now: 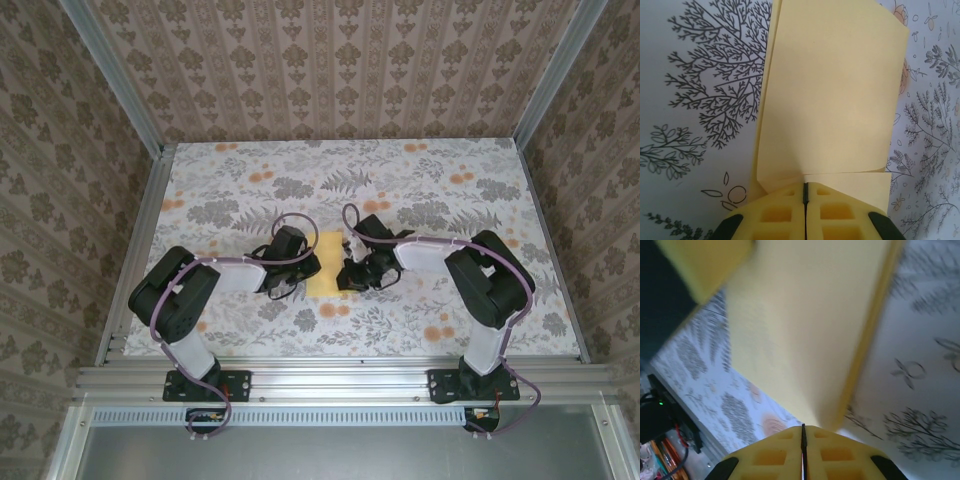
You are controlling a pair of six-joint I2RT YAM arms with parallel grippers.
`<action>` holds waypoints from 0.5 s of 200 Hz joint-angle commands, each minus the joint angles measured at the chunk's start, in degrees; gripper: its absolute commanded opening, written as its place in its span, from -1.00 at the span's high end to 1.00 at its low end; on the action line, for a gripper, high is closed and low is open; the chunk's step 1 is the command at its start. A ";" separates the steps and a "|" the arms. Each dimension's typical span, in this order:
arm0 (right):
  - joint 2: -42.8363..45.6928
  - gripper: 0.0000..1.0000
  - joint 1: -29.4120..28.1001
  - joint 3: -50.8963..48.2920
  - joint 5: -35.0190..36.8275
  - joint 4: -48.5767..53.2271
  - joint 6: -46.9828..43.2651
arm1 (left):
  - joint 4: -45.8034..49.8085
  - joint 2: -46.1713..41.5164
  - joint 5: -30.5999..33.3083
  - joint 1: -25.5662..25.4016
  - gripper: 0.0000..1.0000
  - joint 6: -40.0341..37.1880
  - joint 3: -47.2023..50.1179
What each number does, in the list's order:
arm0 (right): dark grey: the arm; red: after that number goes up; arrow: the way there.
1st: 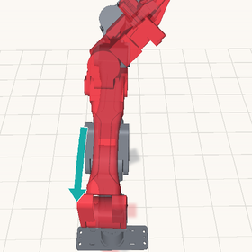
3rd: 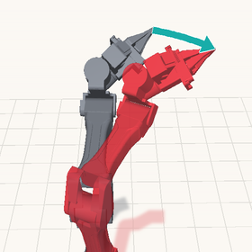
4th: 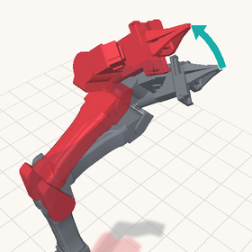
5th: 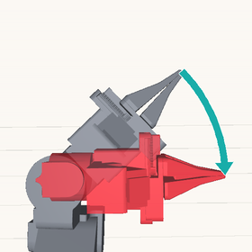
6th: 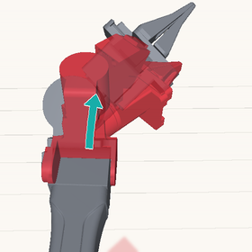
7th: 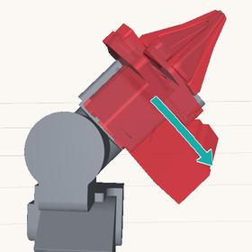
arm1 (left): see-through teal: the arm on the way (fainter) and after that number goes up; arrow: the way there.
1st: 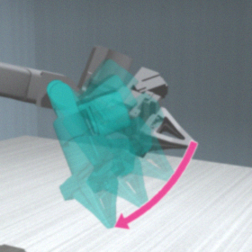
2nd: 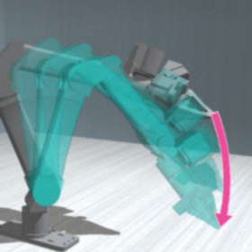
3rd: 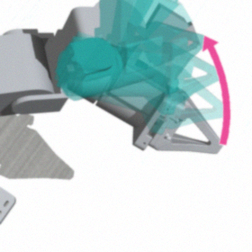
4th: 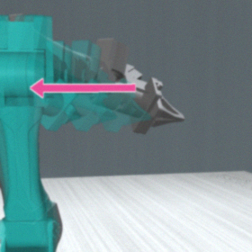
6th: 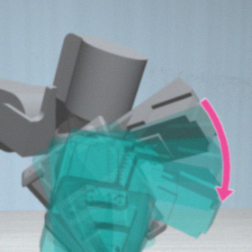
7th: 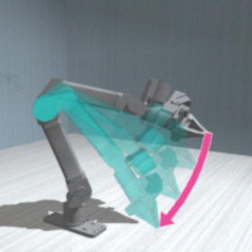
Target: Fold a paper plane with a square sheet of paper (pick it up from the middle)
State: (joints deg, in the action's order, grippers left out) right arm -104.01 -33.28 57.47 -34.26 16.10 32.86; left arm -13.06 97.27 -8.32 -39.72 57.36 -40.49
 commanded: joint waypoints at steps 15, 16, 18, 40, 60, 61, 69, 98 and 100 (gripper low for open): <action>-4.12 0.80 -0.70 6.86 1.68 2.45 1.33 | 2.71 2.70 0.54 -0.87 0.85 2.52 1.47; -4.24 0.80 -0.72 6.99 1.76 2.45 1.33 | 2.74 2.72 0.56 -0.88 0.85 2.55 1.47; -4.49 0.80 -0.73 7.20 1.77 2.51 1.37 | 2.77 2.74 0.58 -0.88 0.85 2.64 1.47; -7.40 0.81 -1.09 10.06 2.22 3.75 1.24 | 2.88 3.01 0.39 -0.92 0.85 2.84 1.22; -9.50 0.81 -1.33 11.57 2.61 4.20 1.03 | 3.03 3.01 0.46 -0.96 0.86 2.98 1.21; -9.57 0.81 -1.30 11.68 2.66 4.25 1.00 | 3.08 3.01 0.47 -0.96 0.86 3.00 1.20; -10.18 0.81 -1.21 12.09 3.05 4.55 0.84 | 3.11 3.01 0.40 -0.89 0.86 2.93 1.20; -11.85 0.82 -1.16 12.58 4.35 4.85 0.63 | 3.07 3.13 0.41 -0.87 0.86 3.08 1.29; -11.92 0.81 -1.17 12.58 4.39 4.87 0.62 | 3.09 3.06 0.43 -0.83 0.86 3.10 1.29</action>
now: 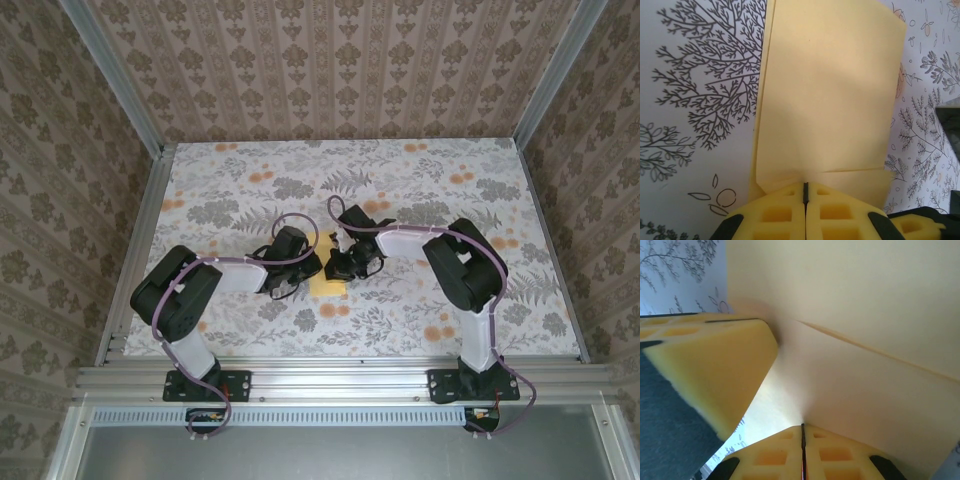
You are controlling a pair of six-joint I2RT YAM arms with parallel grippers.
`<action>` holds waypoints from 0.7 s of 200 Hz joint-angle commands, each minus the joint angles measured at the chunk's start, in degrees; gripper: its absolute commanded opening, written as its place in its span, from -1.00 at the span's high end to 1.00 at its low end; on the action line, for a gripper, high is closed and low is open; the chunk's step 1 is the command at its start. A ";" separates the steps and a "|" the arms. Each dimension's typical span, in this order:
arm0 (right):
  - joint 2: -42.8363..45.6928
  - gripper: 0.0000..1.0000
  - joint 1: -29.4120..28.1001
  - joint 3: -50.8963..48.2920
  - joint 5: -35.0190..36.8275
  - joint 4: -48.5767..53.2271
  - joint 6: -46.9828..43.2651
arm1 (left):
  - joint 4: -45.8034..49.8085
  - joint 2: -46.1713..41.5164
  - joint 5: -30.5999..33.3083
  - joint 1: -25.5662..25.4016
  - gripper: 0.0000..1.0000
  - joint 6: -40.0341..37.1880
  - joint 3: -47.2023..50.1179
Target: Fold a paper plane with a square sheet of paper (pick it up from the middle)
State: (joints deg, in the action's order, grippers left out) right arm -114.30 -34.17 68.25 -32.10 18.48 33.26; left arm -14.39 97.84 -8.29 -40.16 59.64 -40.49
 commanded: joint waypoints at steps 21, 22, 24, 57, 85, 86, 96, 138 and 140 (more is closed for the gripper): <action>-2.02 0.82 -0.15 0.80 2.56 2.56 0.54 | 4.77 2.77 0.71 -0.33 0.86 0.75 1.29; -1.96 0.82 -0.13 0.73 2.57 2.54 0.52 | 4.79 2.78 0.68 -0.34 0.86 0.75 1.29; -1.91 0.81 -0.13 0.50 2.50 2.60 0.43 | 4.81 2.79 0.77 -0.35 0.86 0.74 1.29; 1.50 0.82 0.39 -7.00 2.31 2.31 0.08 | 5.84 3.14 1.63 0.08 0.86 0.56 1.40; 6.15 0.82 2.11 -15.13 0.69 1.11 -0.28 | 6.02 3.41 2.02 0.52 0.86 0.39 1.77; 6.26 0.82 2.15 -15.54 0.66 1.07 -0.29 | 6.03 3.36 2.04 0.61 0.87 0.39 1.84; 8.37 0.82 2.97 -18.58 -0.61 0.69 -0.76 | 5.99 3.50 1.93 0.67 0.87 0.40 1.98; 16.27 0.81 5.56 -21.07 -1.70 6.01 -5.21 | 4.91 4.26 0.62 0.35 0.87 0.22 1.73; 16.54 0.80 5.55 -20.86 -1.71 6.03 -5.22 | 4.84 4.35 0.57 0.35 0.87 0.28 1.66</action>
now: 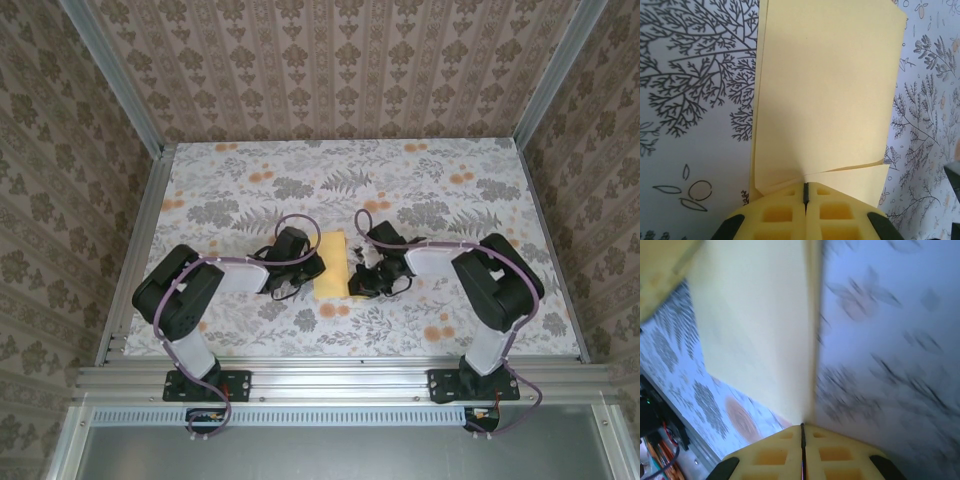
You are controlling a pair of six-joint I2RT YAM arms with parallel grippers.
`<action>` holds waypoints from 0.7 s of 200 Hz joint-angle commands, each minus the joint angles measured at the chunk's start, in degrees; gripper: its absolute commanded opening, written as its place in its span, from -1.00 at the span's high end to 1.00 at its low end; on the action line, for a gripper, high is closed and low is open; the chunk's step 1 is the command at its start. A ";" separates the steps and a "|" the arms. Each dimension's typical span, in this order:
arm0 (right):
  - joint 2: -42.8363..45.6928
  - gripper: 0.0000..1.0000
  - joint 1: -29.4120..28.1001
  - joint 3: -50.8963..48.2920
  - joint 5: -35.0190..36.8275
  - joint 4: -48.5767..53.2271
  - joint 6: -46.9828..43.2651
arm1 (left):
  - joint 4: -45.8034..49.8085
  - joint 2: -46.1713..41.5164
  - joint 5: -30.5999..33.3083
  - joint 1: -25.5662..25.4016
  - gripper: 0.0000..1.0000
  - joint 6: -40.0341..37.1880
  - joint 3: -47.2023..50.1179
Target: Fold a paper plane with a square sheet of paper (pick it up from the middle)
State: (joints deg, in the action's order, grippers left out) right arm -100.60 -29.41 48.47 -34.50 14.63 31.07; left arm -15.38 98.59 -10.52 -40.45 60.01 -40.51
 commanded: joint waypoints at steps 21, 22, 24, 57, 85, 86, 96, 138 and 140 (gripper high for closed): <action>3.67 0.80 0.17 2.91 1.18 8.99 -1.86 | 5.48 4.07 2.61 0.14 0.87 0.02 1.07; 3.66 0.80 0.11 3.15 1.27 8.91 -1.79 | 5.51 4.07 2.61 0.08 0.87 0.02 1.11; 3.55 0.80 -0.02 3.59 1.41 8.76 -1.73 | 5.50 4.14 2.57 0.05 0.87 0.02 1.09; -2.44 0.79 -2.59 11.42 4.78 6.79 -0.48 | 5.87 4.69 2.53 -0.56 0.87 0.29 0.17; -8.68 0.79 -3.63 17.77 6.51 5.44 0.52 | 6.06 4.62 2.57 -0.55 0.87 0.54 0.17; -8.88 0.79 -3.64 17.96 6.58 5.42 0.55 | 6.06 4.61 2.59 -0.53 0.87 0.54 0.17; -10.66 0.79 -3.73 19.76 6.80 5.32 0.82 | 6.25 4.51 2.65 -0.60 0.87 0.55 0.30; -14.01 0.79 -3.64 20.23 8.31 4.84 1.17 | 6.65 4.38 2.78 -0.60 0.87 0.46 0.08; -13.95 0.79 -3.64 19.97 8.29 4.82 1.12 | 6.67 4.35 2.79 -0.60 0.87 0.46 0.13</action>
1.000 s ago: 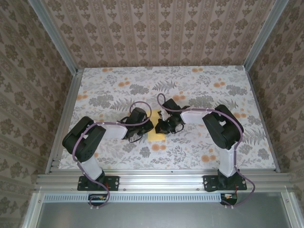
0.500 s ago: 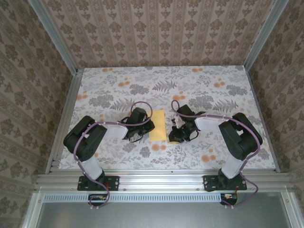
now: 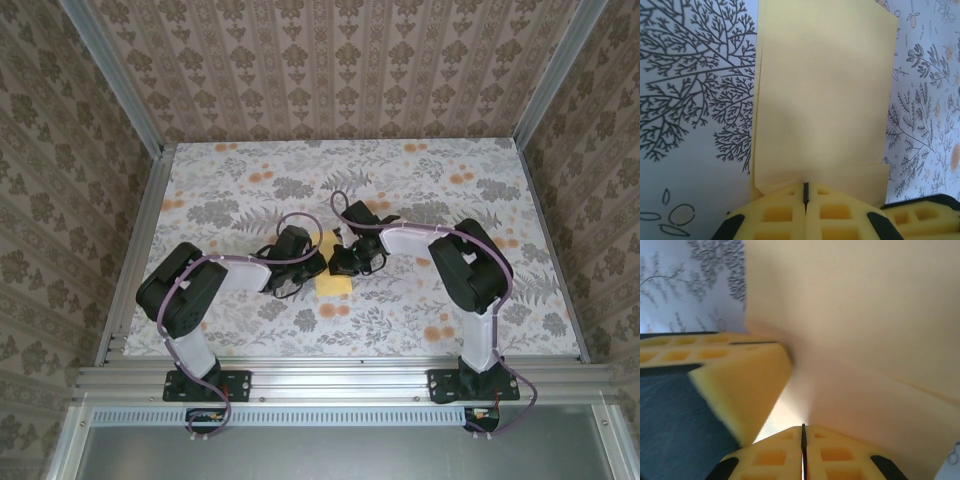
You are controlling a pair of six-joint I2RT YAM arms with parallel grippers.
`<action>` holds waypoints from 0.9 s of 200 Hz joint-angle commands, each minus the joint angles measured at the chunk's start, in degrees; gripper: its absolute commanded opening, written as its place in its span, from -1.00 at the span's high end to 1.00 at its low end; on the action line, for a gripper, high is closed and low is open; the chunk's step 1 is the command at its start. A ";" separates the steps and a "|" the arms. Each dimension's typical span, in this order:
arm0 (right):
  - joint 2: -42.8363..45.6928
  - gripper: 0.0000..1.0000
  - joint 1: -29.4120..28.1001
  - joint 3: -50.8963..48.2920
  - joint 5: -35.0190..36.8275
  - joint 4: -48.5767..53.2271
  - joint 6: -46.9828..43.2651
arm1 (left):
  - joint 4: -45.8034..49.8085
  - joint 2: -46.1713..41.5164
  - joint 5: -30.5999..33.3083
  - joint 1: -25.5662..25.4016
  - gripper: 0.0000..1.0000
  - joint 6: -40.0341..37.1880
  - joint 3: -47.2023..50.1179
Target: Fold a paper plane with a square sheet of paper (pick it up from the middle)
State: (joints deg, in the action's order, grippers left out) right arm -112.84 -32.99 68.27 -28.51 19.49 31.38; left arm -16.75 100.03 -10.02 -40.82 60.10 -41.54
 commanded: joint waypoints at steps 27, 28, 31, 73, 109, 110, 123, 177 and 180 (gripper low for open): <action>1.35 0.79 0.55 -6.75 1.90 -1.02 0.51 | 8.62 2.89 2.66 -0.16 0.87 0.29 1.03; 1.59 0.79 0.60 -7.10 1.89 -1.11 0.47 | 8.64 2.89 2.69 -0.10 0.87 0.29 1.02; 2.22 0.79 0.71 -8.11 1.81 -1.19 0.43 | 8.71 2.89 2.79 -0.13 0.87 0.29 1.00; 11.14 0.79 2.92 -19.79 1.35 0.62 -1.77 | 9.68 2.72 2.96 -0.05 0.87 -0.48 0.51; 18.19 0.71 3.90 -20.04 1.94 2.68 -2.61 | 10.13 1.38 2.34 -0.21 0.84 -1.94 -0.89; 18.41 0.71 3.90 -19.94 1.95 2.63 -2.58 | 10.19 1.30 2.32 -0.22 0.84 -1.97 -0.95; 20.00 0.65 3.90 -18.61 2.99 2.09 -2.71 | 10.60 0.05 1.82 -0.39 0.77 -2.75 -2.07; 14.16 0.55 3.73 -8.21 6.49 -0.01 -3.48 | 12.84 -7.64 1.66 -0.63 0.12 -3.52 -4.83; 13.56 0.55 3.74 -7.59 6.38 -0.12 -3.42 | 12.84 -8.10 1.81 -0.64 0.08 -3.23 -4.57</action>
State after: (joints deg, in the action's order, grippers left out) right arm -95.13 -29.17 55.70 -24.01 19.70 28.82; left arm -7.62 96.23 -9.58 -41.28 57.34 -45.10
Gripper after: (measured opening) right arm 0.227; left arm 0.409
